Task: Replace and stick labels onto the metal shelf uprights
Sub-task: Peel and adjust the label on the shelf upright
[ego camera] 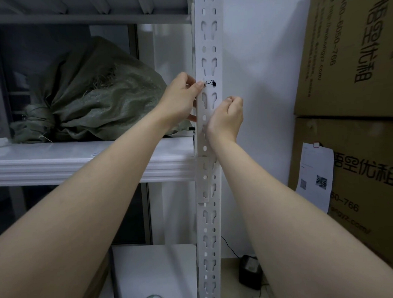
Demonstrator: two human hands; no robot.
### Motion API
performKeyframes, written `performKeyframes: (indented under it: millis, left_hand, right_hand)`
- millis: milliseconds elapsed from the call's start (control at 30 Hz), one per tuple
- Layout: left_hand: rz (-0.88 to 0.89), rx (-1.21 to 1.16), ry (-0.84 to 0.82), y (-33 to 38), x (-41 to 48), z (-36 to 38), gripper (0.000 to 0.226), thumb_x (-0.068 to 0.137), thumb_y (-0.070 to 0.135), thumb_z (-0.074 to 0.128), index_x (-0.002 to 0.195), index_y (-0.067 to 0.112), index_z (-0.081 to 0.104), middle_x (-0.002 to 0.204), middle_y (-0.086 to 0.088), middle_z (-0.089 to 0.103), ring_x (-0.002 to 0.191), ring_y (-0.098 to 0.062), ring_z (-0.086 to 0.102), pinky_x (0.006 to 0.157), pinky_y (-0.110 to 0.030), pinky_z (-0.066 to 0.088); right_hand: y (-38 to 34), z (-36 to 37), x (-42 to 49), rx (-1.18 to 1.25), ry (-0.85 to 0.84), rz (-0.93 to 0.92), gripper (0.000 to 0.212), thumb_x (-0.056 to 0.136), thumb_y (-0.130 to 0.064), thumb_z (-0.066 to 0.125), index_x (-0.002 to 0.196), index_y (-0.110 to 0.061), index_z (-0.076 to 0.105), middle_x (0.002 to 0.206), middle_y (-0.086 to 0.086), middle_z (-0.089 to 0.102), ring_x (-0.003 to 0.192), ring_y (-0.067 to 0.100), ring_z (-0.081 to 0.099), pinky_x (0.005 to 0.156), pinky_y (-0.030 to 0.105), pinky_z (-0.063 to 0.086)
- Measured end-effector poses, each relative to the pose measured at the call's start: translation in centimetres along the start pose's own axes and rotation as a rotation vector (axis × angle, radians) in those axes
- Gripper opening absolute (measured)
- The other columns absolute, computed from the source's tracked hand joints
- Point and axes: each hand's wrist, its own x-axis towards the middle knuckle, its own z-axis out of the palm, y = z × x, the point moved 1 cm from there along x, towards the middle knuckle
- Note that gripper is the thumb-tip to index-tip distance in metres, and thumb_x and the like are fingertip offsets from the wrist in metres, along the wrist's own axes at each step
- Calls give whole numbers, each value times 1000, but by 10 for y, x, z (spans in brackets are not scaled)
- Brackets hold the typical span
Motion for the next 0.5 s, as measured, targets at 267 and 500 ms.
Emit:
performKeyframes:
  millis: [267,500]
  left_hand:
    - [-17,-144,-49,-8,-8,-4,26,104,26,41,117,5,51,111,-9,61,94,-20,64,63,-30,58]
    - [-4,-178,-76,-12,-18,-7,49,96,38,57,132,6,48,124,-9,62,111,-21,63,80,-37,60]
  right_hand:
    - [1,1,-1,-12,13,8,18,102,-13,25,95,-8,41,72,-8,40,61,2,37,55,0,34]
    - [3,0,-12,-110,131,-74,12,100,-12,29,95,-11,40,74,-3,50,62,12,43,55,26,26]
